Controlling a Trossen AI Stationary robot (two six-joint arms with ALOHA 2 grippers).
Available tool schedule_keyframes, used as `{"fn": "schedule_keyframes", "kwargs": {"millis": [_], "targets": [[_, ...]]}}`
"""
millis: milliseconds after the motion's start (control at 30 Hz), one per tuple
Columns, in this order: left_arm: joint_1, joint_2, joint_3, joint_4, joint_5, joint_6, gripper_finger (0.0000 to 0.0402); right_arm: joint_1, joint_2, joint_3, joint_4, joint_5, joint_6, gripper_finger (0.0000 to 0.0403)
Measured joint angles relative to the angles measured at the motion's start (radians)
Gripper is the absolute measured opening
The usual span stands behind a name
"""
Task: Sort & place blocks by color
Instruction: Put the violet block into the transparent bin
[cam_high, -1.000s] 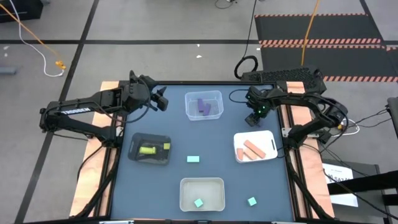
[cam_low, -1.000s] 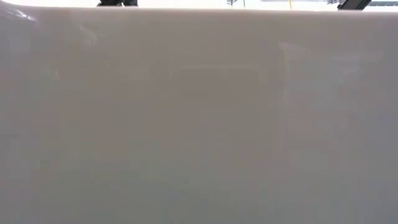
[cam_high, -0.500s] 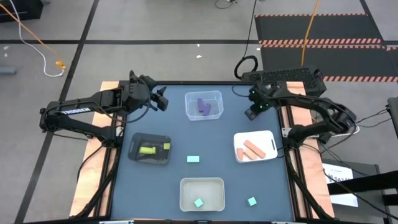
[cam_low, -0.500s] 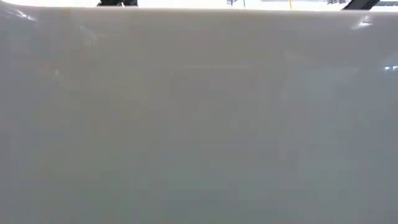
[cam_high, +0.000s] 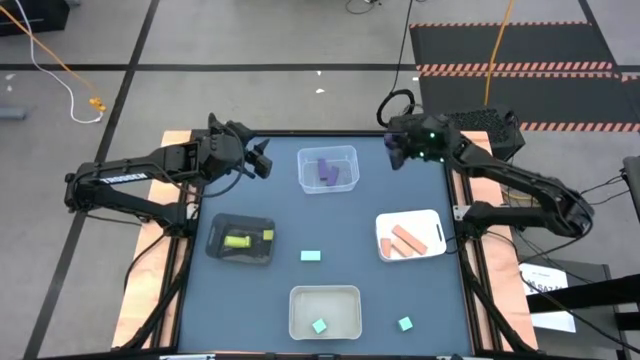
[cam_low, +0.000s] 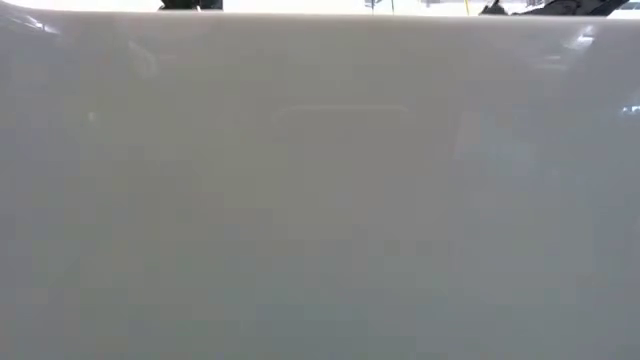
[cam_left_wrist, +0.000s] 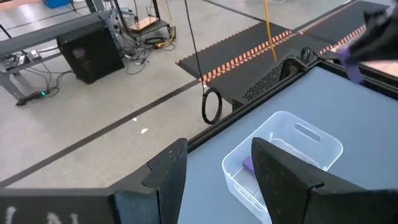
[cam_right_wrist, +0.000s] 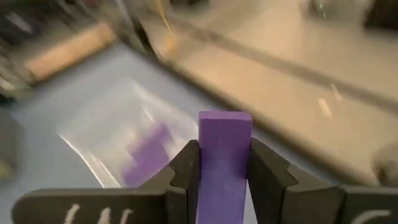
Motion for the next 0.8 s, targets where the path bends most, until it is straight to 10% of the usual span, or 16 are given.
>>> {"fn": "schedule_keyframes", "kwargs": {"millis": [367, 800], "targets": [[0.000, 0.066, 0.001, 0.002, 0.000, -0.033, 0.0182, 0.170, 0.028, 0.002, 0.645, -0.173, -0.004, 0.0082], [-0.034, 0.161, 0.000, 0.035, 0.000, -0.075, 0.0182, 0.304, 0.195, 0.002, 0.838, -0.101, -0.001, 0.0082]]}}
